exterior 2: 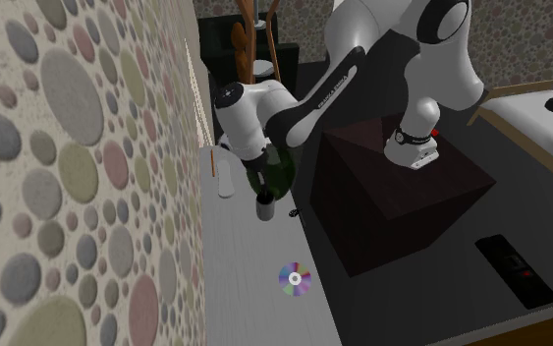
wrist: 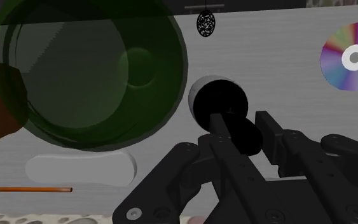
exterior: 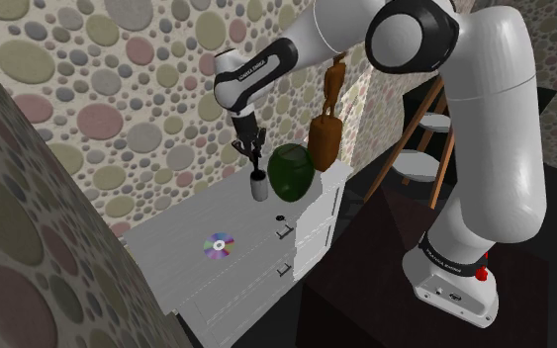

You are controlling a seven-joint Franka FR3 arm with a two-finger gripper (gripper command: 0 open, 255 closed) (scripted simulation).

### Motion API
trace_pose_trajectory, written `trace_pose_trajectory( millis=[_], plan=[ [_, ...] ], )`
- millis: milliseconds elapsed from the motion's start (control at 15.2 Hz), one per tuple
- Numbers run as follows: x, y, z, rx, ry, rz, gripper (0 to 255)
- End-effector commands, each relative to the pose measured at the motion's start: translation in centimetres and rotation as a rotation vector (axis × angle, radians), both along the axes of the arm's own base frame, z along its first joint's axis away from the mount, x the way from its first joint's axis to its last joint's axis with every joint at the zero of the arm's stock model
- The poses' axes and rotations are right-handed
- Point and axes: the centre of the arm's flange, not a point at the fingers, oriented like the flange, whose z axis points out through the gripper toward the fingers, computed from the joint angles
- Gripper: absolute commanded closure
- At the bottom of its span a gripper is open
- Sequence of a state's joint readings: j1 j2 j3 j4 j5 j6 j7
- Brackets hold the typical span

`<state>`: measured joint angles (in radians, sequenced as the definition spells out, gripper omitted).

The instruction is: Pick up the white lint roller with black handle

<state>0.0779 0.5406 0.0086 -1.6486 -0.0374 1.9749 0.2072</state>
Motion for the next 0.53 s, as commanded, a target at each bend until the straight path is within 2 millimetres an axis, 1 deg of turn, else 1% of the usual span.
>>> trace_pose_trajectory(
  millis=[0,330,462],
  plan=[
    [0.0,-0.1,1.2,0.000,0.000,0.000,255],
    [0.0,-0.1,3.8,0.000,0.000,0.000,255],
    [0.0,-0.1,3.9,0.000,0.000,0.000,255]
  ],
)
